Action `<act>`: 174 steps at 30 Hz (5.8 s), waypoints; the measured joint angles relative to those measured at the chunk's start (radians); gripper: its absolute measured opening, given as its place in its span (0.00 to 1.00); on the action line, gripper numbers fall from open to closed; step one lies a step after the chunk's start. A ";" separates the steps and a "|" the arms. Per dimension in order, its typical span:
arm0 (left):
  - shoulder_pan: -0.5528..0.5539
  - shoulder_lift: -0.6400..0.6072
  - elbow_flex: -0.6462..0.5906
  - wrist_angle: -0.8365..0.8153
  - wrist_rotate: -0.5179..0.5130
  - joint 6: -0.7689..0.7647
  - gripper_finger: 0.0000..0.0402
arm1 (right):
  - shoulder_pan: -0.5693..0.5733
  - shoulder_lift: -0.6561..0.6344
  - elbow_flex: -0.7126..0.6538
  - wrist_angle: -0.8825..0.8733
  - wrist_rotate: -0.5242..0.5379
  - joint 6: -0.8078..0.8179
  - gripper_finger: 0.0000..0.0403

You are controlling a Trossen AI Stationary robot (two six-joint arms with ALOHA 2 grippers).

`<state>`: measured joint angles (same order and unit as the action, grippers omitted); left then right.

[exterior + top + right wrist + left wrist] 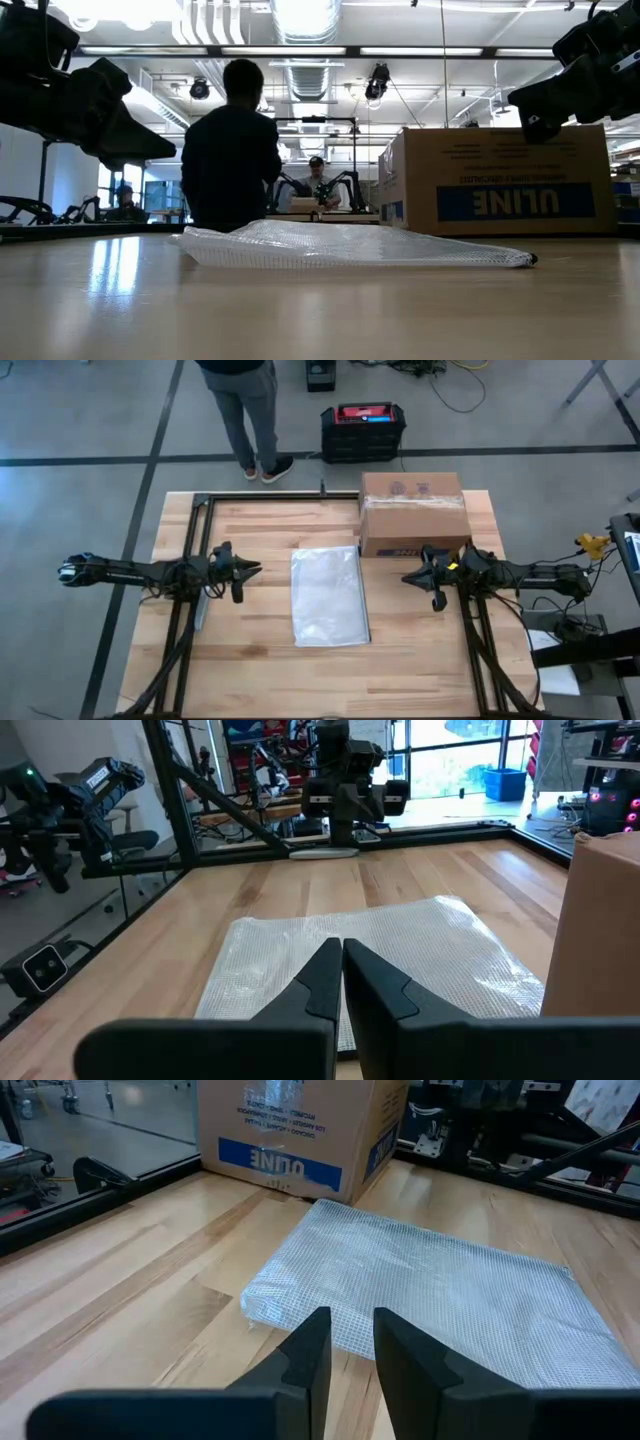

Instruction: Unpack boxes

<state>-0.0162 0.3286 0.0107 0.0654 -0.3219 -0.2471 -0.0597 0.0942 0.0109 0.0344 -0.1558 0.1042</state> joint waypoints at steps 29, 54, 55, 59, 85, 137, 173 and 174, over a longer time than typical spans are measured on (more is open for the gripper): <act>-0.002 0.010 0.000 0.192 0.017 -0.422 0.16 | 0.000 0.000 0.000 0.000 0.000 0.000 0.00; -0.219 0.905 0.261 0.897 0.078 -0.284 0.16 | 0.000 0.000 0.000 0.000 0.000 0.000 0.00; -0.219 0.959 0.291 0.895 0.078 -0.279 0.16 | 0.000 0.000 0.000 0.000 0.000 0.000 0.00; -0.216 1.131 0.427 0.790 0.078 -0.261 0.16 | 0.000 0.000 0.000 0.000 0.000 0.000 0.00; -0.209 1.424 0.971 -0.224 -0.173 -0.059 0.50 | 0.000 0.001 0.000 0.042 0.000 0.250 0.00; -0.008 1.312 0.897 -0.189 -0.077 0.106 0.00 | 0.200 0.918 0.550 -0.027 0.344 -0.357 0.28; -0.391 0.997 0.910 -0.187 -0.611 0.345 0.00 | 0.231 1.308 1.137 -0.223 0.268 -0.127 0.04; -0.391 0.989 0.918 -0.207 -0.611 0.345 0.00 | 0.241 1.313 1.154 -0.246 0.311 -0.149 0.03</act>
<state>-0.4076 1.3175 0.9290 -0.1412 -0.9329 0.0983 0.1814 1.4068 1.1645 -0.2113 0.1551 -0.0452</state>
